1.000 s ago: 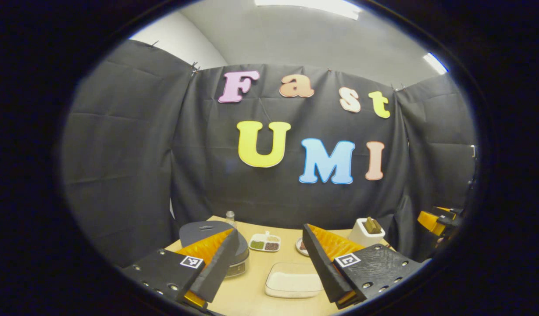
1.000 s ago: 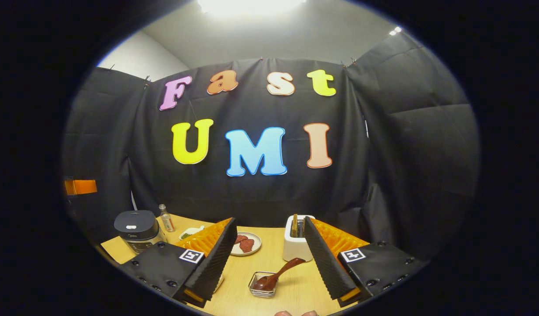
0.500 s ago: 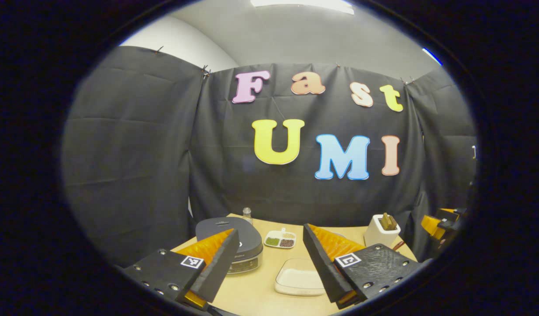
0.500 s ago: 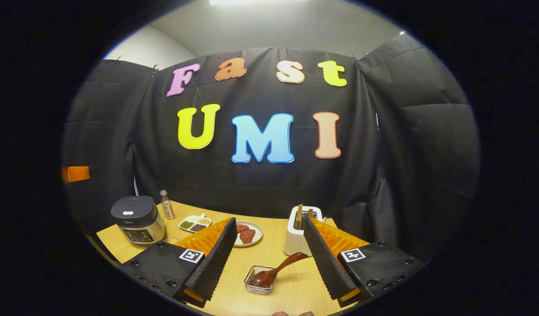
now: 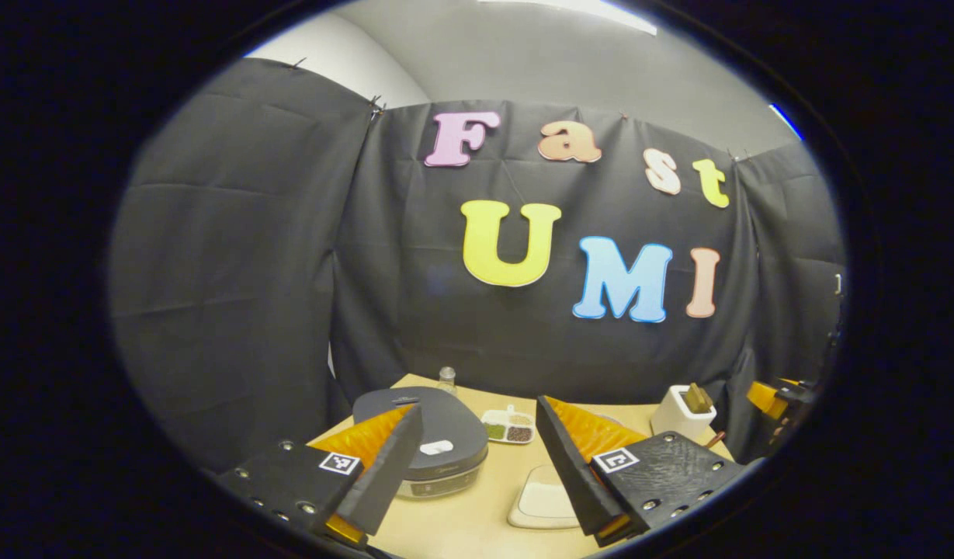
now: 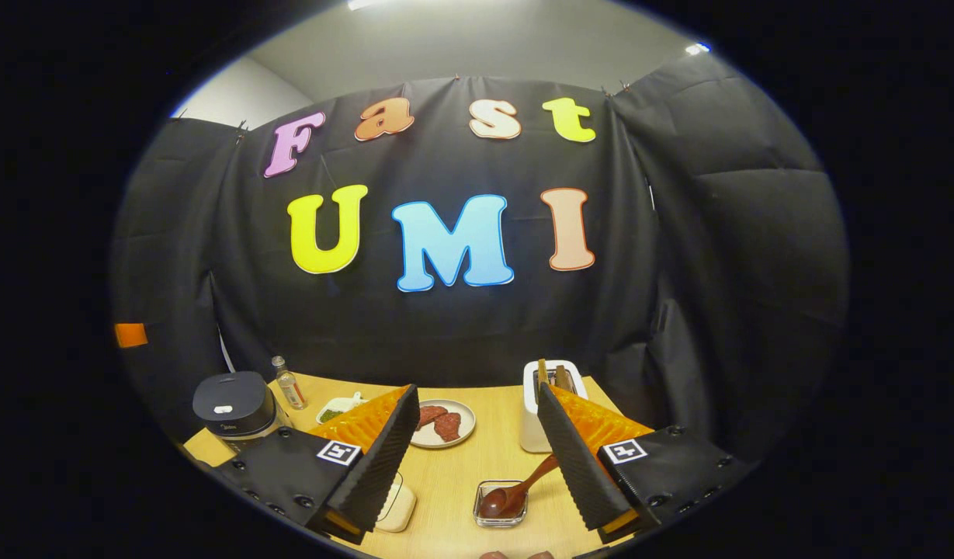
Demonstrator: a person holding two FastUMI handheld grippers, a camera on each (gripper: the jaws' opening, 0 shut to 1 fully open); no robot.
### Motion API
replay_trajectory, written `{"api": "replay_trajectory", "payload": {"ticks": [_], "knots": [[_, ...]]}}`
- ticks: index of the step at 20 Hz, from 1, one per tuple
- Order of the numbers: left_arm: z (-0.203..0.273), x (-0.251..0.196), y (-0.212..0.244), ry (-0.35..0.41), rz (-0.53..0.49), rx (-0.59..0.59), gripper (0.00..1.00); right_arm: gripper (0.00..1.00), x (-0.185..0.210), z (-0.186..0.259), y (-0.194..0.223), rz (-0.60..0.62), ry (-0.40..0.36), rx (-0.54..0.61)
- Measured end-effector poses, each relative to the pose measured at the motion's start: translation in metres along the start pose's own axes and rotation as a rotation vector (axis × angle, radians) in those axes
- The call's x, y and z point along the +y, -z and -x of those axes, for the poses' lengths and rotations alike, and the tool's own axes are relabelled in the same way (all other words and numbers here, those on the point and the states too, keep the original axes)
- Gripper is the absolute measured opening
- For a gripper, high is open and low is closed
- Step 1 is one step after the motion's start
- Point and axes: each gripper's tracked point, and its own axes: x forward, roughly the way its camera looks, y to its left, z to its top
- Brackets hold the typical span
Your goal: Close the left gripper, press the button to open the rice cooker; take a wooden spoon from the chopstick holder with the right hand, scoop a spoonful of rice and pour it into the rice cooker, then put the wooden spoon back into the chopstick holder.
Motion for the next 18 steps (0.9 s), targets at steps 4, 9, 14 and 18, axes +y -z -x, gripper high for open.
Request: {"api": "replay_trajectory", "payload": {"ticks": [4,9,14,18], "knots": [[-0.015,0.024,-0.005,0.013,0.009,0.024,0.92,0.97,0.015,-0.013,0.008,0.047,-0.002,0.059],[-0.039,0.057,-0.005,0.023,0.01,0.075,0.43,0.98,0.042,-0.022,0.002,0.074,-0.009,0.053],[-0.079,0.091,0.021,0.045,0.112,0.174,0.01,0.98,0.06,-0.022,0.013,0.078,0.003,0.067],[-0.108,0.104,0.043,0.125,0.16,0.243,0.01,0.97,0.058,-0.013,-0.001,0.076,0.079,0.015]]}}
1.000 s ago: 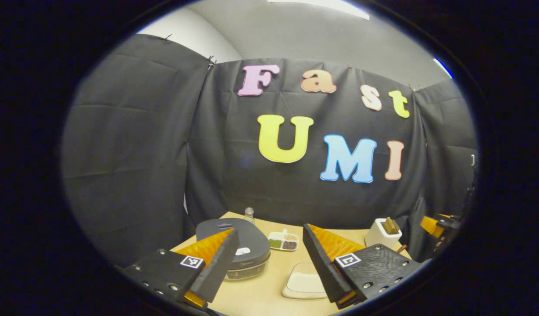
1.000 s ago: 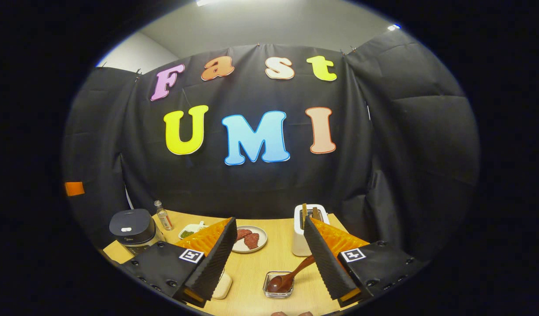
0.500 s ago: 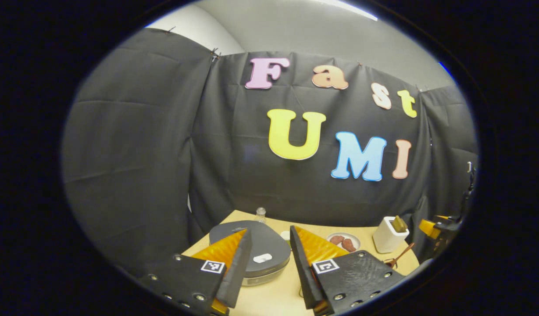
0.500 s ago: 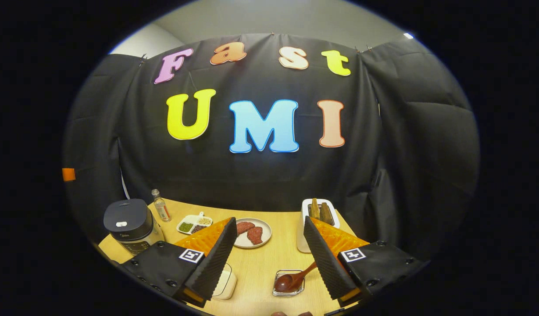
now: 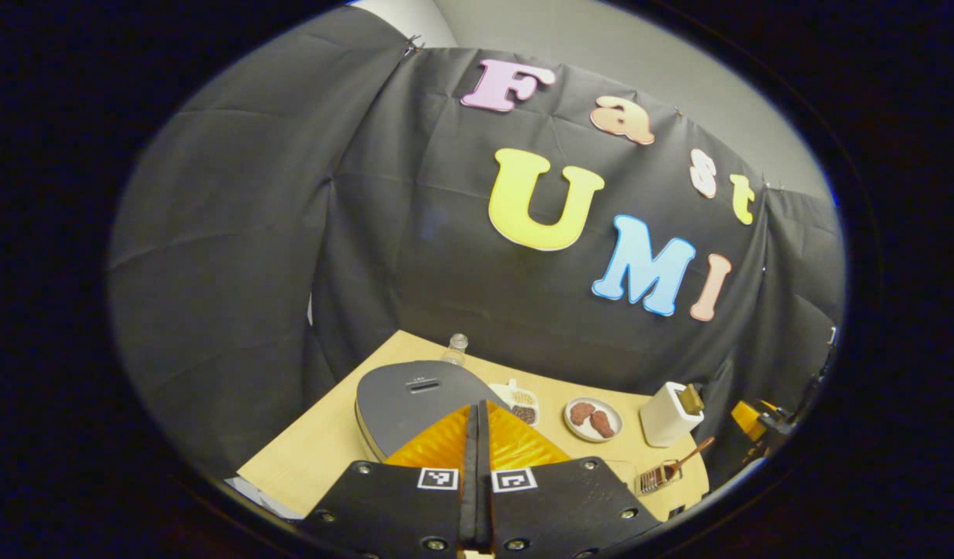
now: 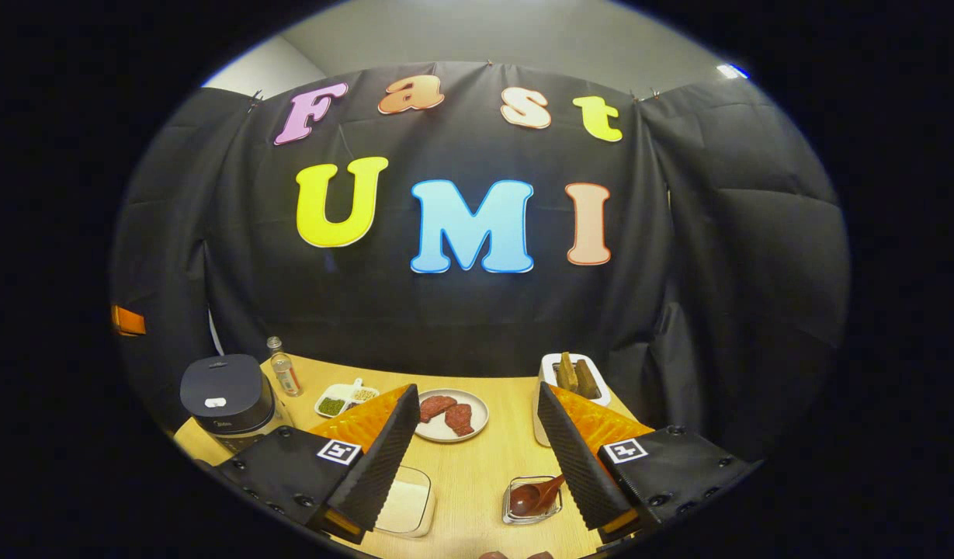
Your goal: Close the left gripper, press the button to open the rice cooker; take a wooden spoon from the chopstick holder with the right hand, scoop a spoonful of rice and pour it into the rice cooker, then put the wooden spoon back into the chopstick holder.
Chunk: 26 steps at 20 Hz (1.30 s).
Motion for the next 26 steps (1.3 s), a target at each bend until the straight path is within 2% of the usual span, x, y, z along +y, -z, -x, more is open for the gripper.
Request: {"api": "replay_trajectory", "payload": {"ticks": [3,8,13,14,15,16,17,18,21,23,24,25,26], "knots": [[-0.034,0.014,0.018,0.05,0.018,0.085,0.01,0.97,-0.008,0.014,0.005,-0.013,0.072,-0.008],[-0.083,0.0,0.062,0.163,0.019,0.24,0.0,0.98,-0.022,0.041,0.025,-0.024,0.19,0.042],[-0.118,-0.012,0.111,0.204,-0.034,0.366,0.01,0.98,-0.029,0.055,0.042,-0.056,0.267,0.101],[-0.123,-0.01,0.118,0.201,-0.046,0.38,0.01,0.93,-0.029,0.058,0.045,-0.059,0.279,0.107],[-0.126,-0.01,0.125,0.199,-0.056,0.395,0.01,0.97,-0.028,0.063,0.05,-0.069,0.286,0.118],[-0.127,-0.011,0.131,0.204,-0.057,0.411,0.01,0.97,-0.025,0.065,0.054,-0.087,0.28,0.126],[-0.125,-0.015,0.135,0.212,-0.053,0.423,0.01,0.93,-0.021,0.066,0.058,-0.104,0.274,0.134],[-0.126,-0.019,0.139,0.22,-0.053,0.433,0.01,0.98,-0.02,0.065,0.062,-0.115,0.274,0.147],[-0.125,-0.017,0.147,0.217,-0.09,0.451,0.02,0.98,-0.02,0.064,0.069,-0.134,0.279,0.167],[-0.124,-0.017,0.147,0.207,-0.085,0.461,0.02,0.98,-0.018,0.061,0.071,-0.152,0.275,0.17],[-0.125,-0.016,0.148,0.204,-0.076,0.469,0.02,0.93,-0.015,0.06,0.074,-0.157,0.269,0.177],[-0.125,-0.016,0.15,0.201,-0.063,0.476,0.02,0.98,-0.011,0.059,0.077,-0.157,0.26,0.185],[-0.126,-0.016,0.15,0.202,-0.05,0.478,0.02,0.98,-0.008,0.061,0.08,-0.161,0.251,0.197]]}}
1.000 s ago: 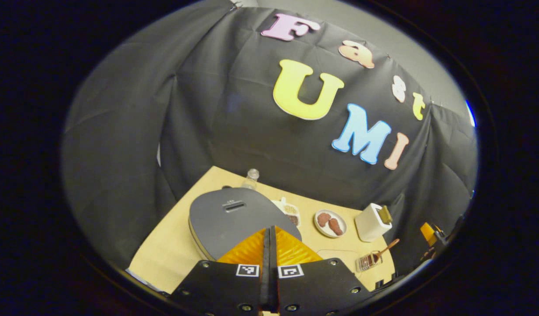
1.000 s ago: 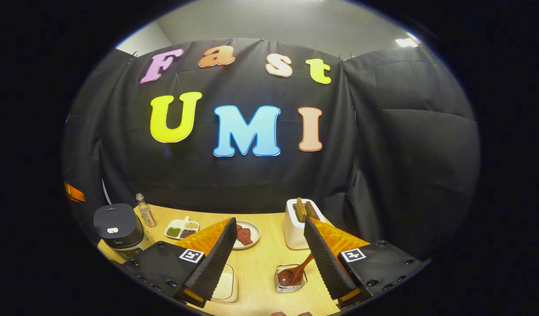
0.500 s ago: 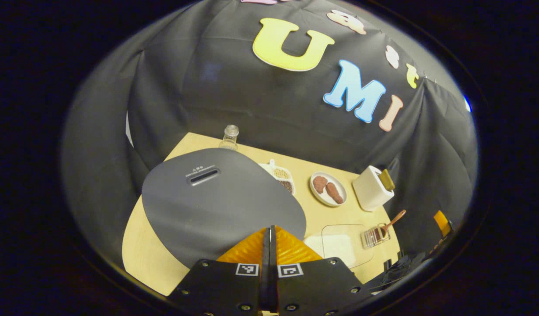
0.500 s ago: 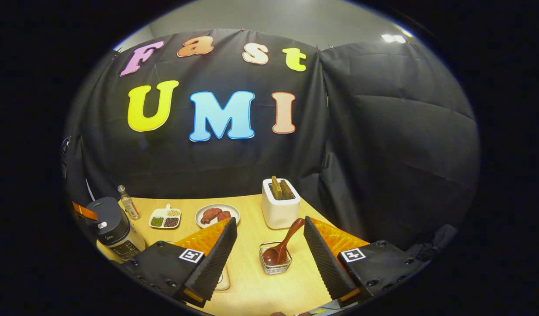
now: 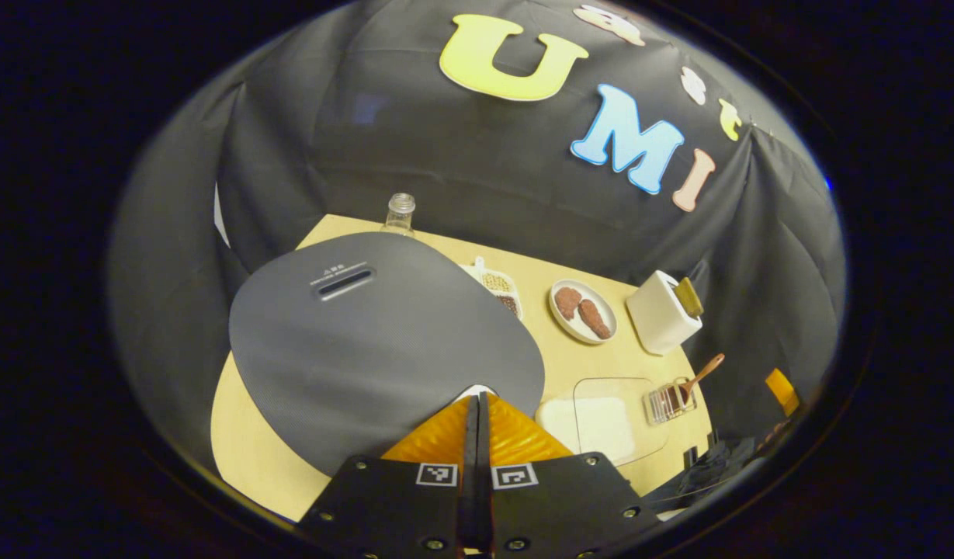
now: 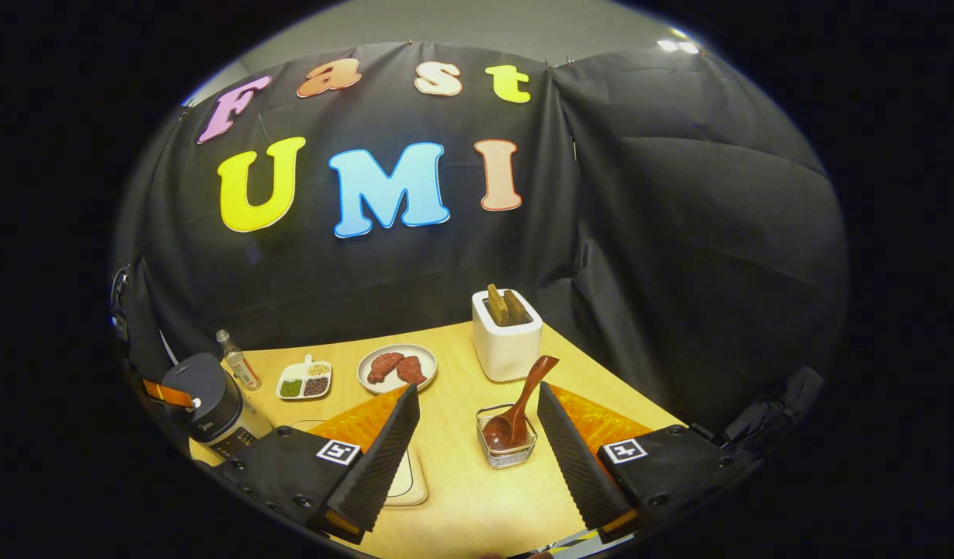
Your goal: Close the left gripper, press the button to open the rice cooker; take a wooden spoon from the chopstick holder with the right hand, scoop a spoonful of rice and pour it into the rice cooker, then put the wooden spoon back into the chopstick holder.
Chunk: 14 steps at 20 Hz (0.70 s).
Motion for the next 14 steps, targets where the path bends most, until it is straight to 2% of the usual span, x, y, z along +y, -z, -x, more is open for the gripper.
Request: {"api": "replay_trajectory", "payload": {"ticks": [1,2,9,10,11,14], "knots": [[-0.001,0.0,0.001,0.007,0.005,0.007,0.02,0.93,0.003,0.004,0.003,-0.004,-0.014,0.001],[-0.003,0.0,0.003,0.013,0.004,0.012,0.02,0.98,0.007,0.006,0.001,-0.004,-0.026,-0.007],[-0.001,-0.002,0.005,0.008,0.017,0.007,0.02,0.98,0.001,0.01,0.008,0.01,-0.019,0.006],[-0.001,-0.002,0.003,0.001,0.016,-0.002,0.02,0.93,0.0,0.011,0.008,0.009,-0.016,0.009],[0.002,-0.003,0.003,-0.004,0.012,-0.004,0.02,0.98,-0.001,0.011,0.008,0.007,-0.014,0.012],[0.018,-0.007,-0.014,-0.013,-0.016,-0.083,0.02,0.98,0.0,0.01,0.01,-0.002,-0.016,0.014]]}}
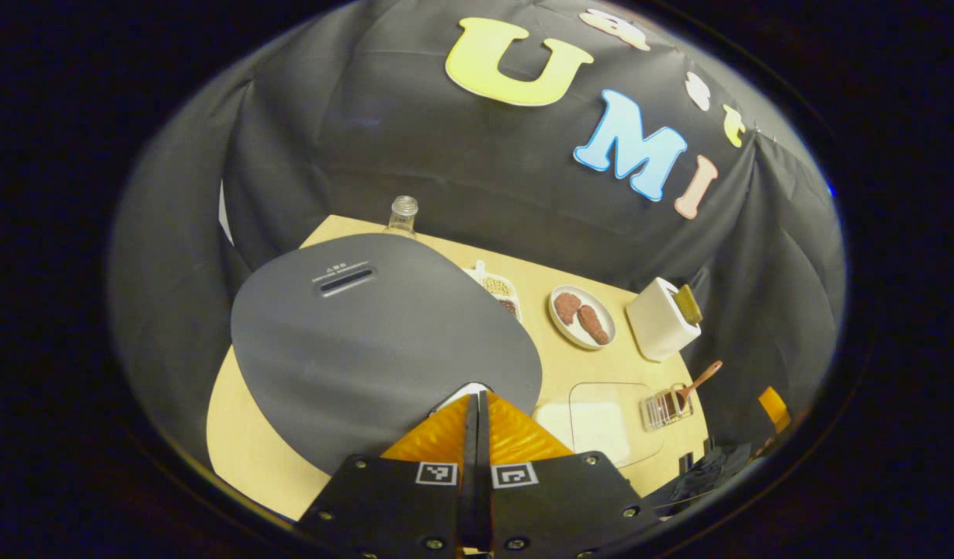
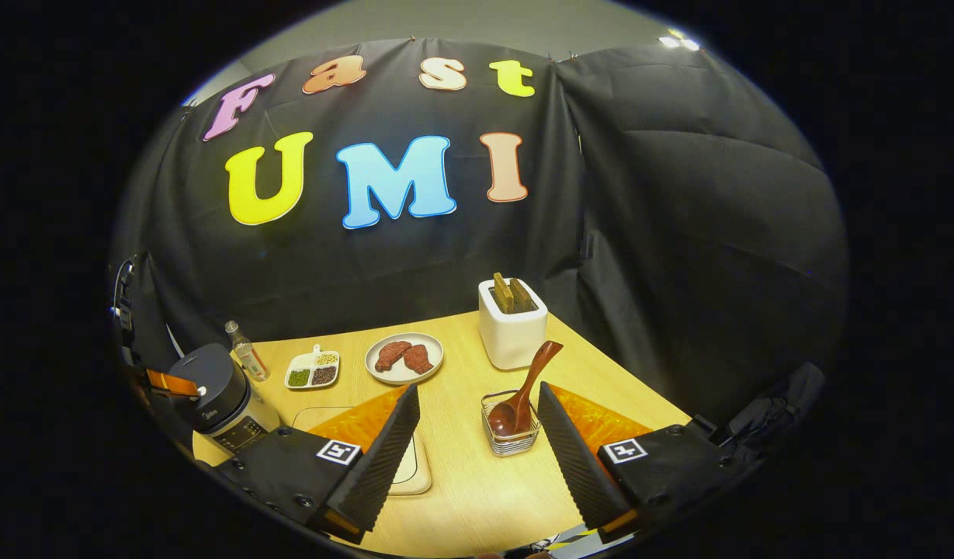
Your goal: Close the left gripper, press the button to open the rice cooker; take a wooden spoon from the chopstick holder with the right hand, scoop a spoonful of rice and pour it into the rice cooker, then put the wooden spoon back into the chopstick holder.
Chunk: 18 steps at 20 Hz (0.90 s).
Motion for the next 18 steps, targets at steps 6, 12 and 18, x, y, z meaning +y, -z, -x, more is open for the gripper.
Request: {"api": "replay_trajectory", "payload": {"ticks": [6,12,18], "knots": [[0.083,-0.005,-0.091,-0.052,-0.097,-0.349,0.0,0.98,0.011,-0.007,0.0,0.005,-0.018,0.005],[0.15,-0.005,-0.107,-0.039,-0.115,-0.496,0.0,0.98,0.029,-0.016,-0.002,0.016,-0.054,0.019],[0.15,-0.004,-0.068,-0.064,-0.225,-0.47,0.01,0.98,0.028,-0.03,-0.015,0.028,-0.074,0.037]]}}
